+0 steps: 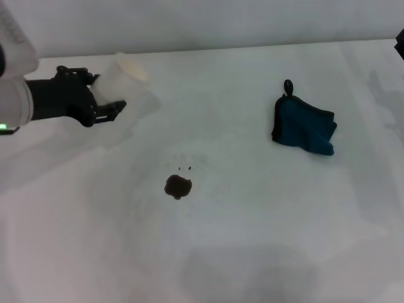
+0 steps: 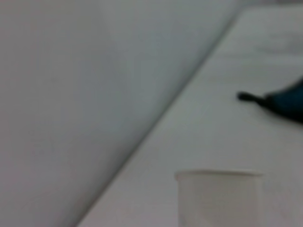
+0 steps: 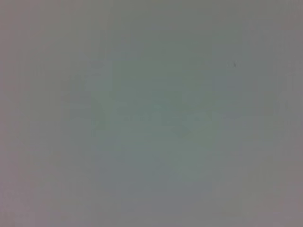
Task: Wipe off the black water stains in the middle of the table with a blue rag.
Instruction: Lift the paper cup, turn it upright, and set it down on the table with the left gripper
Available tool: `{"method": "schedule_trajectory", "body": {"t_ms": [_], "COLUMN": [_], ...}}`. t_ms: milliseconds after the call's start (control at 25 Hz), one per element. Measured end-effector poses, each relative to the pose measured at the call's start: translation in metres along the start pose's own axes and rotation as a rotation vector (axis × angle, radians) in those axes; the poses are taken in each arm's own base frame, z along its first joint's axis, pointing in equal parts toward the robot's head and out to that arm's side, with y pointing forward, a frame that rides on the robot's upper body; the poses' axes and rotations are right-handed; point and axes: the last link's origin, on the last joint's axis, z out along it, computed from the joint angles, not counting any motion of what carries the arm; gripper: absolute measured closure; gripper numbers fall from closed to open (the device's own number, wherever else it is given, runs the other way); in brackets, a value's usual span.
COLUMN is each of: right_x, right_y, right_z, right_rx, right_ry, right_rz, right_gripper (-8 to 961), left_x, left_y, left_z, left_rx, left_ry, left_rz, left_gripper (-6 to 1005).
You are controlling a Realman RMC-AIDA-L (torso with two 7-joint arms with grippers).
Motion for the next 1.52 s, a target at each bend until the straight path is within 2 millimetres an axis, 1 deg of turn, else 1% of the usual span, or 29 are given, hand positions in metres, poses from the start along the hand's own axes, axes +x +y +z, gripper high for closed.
{"method": "schedule_trajectory", "body": {"t_ms": [40, 200, 400, 560, 720, 1080, 1520], "right_x": [0.0, -0.001, -0.005, -0.007, -0.007, -0.006, -0.006], "right_y": [0.0, 0.0, 0.002, 0.004, 0.004, 0.002, 0.002], "right_z": [0.0, 0.0, 0.005, 0.008, 0.008, 0.006, 0.006], "right_rx": [0.0, 0.0, -0.01, -0.016, -0.016, -0.012, -0.011], "right_ry": [0.0, -0.002, -0.014, -0.018, -0.019, -0.016, -0.013], "right_rz": [0.0, -0.001, -0.007, -0.008, -0.008, -0.007, -0.007], "right_gripper": [110, 110, 110, 110, 110, 111, 111], "left_x": [-0.002, -0.021, -0.053, -0.072, -0.08, -0.097, -0.116], "left_y": [0.001, 0.014, 0.031, 0.039, 0.047, 0.062, 0.074], "left_z": [0.0, 0.002, 0.003, 0.0, 0.001, 0.005, 0.0], "left_rx": [0.01, 0.09, 0.203, 0.295, 0.329, 0.326, 0.327], "left_ry": [0.023, 0.156, 0.244, 0.282, 0.284, 0.217, 0.168], "left_rz": [-0.02, -0.149, -0.274, -0.332, -0.345, -0.311, -0.349], "left_gripper": [357, 370, 377, 377, 378, 377, 377]}}
